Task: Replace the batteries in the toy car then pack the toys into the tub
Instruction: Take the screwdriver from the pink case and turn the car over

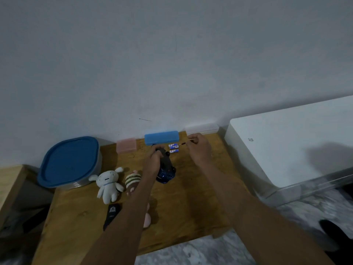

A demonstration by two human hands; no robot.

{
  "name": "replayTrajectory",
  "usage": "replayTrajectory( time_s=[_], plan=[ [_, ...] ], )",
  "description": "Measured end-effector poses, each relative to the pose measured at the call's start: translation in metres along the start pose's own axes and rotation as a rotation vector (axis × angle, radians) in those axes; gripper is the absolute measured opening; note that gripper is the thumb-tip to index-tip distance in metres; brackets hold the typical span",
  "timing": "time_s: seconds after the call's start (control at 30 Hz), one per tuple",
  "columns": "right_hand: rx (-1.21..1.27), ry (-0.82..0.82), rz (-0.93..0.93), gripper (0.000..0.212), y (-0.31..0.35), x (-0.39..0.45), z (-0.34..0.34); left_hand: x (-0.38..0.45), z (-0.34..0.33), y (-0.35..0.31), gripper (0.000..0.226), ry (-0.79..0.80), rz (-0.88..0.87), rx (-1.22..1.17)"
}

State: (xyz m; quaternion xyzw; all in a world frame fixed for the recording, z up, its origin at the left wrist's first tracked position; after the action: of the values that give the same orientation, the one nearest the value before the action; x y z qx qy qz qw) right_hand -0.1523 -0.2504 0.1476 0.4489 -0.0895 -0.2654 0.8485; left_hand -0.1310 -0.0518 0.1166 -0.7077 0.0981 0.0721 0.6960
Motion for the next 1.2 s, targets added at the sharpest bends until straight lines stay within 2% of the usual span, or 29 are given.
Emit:
replayTrajectory(
  time_s=[0.17,0.33,0.5,0.77,0.9,1.2],
  plan=[
    [0.243,0.008,-0.090,0.011,-0.001,-0.003,-0.009,-0.008,0.000,-0.001,0.038,0.089,-0.033,0.015],
    [0.370,0.041,-0.122,0.008,-0.003,-0.007,-0.016,-0.011,0.003,-0.002,0.035,0.075,-0.045,0.038],
    [0.329,0.024,-0.101,0.010,-0.001,-0.009,-0.018,-0.016,-0.002,-0.003,0.042,0.156,-0.064,0.103],
    [0.260,-0.002,-0.050,0.028,0.002,-0.013,-0.016,-0.020,-0.008,-0.002,0.043,0.210,-0.103,0.100],
    [0.262,-0.045,-0.043,0.020,0.003,-0.015,-0.014,-0.020,-0.007,-0.001,0.043,0.203,-0.107,0.092],
    [0.216,-0.029,0.039,0.018,0.008,-0.012,-0.017,-0.018,-0.004,0.001,0.042,0.197,-0.087,0.068]
  ],
)
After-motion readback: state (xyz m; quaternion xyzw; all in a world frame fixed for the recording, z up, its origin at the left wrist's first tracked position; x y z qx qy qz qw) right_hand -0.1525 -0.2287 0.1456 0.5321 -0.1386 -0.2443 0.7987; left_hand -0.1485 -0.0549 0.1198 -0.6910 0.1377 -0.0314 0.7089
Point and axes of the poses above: each hand's wrist, its own x-axis towards the middle knuckle, its own z-axis out of the back of the hand, y = z × x, the point moved 7 cm from there along x, towards the middle knuckle, and after that the axes turned 13 degrees about -x, right-handed, at the moved point
